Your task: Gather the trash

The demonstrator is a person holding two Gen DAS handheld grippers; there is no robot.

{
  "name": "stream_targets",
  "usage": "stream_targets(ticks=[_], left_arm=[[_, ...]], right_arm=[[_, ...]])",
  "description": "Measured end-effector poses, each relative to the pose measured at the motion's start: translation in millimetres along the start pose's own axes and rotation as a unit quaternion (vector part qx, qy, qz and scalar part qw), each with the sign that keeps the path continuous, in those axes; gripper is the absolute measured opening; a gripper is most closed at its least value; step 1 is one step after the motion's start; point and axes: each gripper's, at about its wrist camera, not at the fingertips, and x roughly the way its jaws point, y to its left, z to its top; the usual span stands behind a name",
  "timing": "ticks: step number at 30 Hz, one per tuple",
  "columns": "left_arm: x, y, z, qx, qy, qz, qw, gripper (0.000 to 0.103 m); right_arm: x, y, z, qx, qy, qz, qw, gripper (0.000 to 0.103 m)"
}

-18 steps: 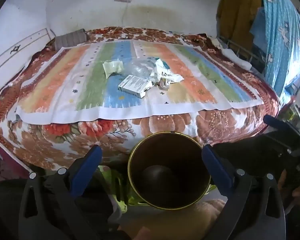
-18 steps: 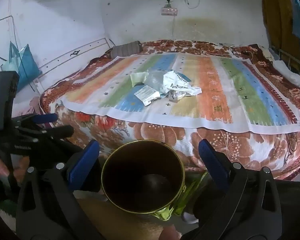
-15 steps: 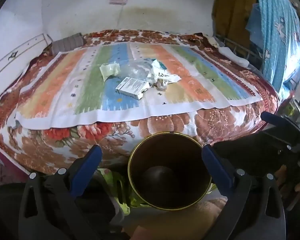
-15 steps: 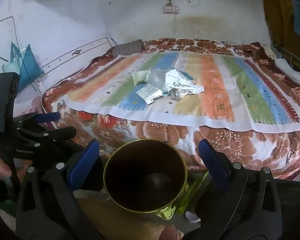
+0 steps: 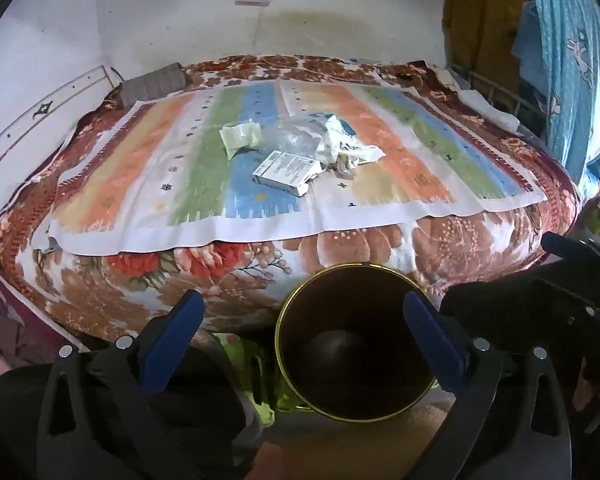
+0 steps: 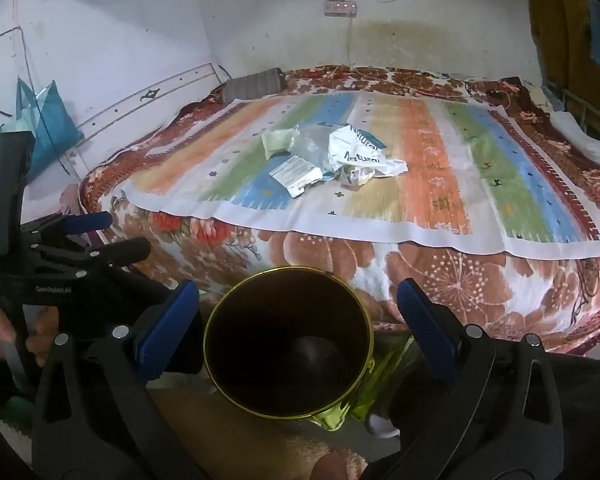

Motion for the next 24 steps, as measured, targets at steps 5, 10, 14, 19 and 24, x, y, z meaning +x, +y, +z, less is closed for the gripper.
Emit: stream_targets(ticks=[5, 10, 14, 19, 24], left_arm=[[-2, 3, -1, -0.008, -0.008, -0.022, 0.9997, 0.097], [-2, 6, 0, -0.014, -0.014, -0.029, 0.9994, 0.097], [3, 8, 0, -0.021, -0.001, -0.024, 0.9995, 0.097], [0, 9, 0, -0.022, -0.008, -0.025, 0.9994, 0.097], [0, 11, 2, -0.024, -0.003, -0.03, 0.9993, 0.097]], right_arm=[[-1, 0, -1, -0.001, 0.002, -0.001, 1.0, 0.094], [0, 0, -1, -0.002, 0.007, 0.004, 1.0, 0.094], [1, 0, -1, -0.001, 0.007, 0.004, 1.0, 0.094], [1, 1, -1, -0.003, 0.012, 0.002, 1.0, 0.094], [1, -2, 2, 0.005, 0.013, -0.001, 1.0, 0.094]])
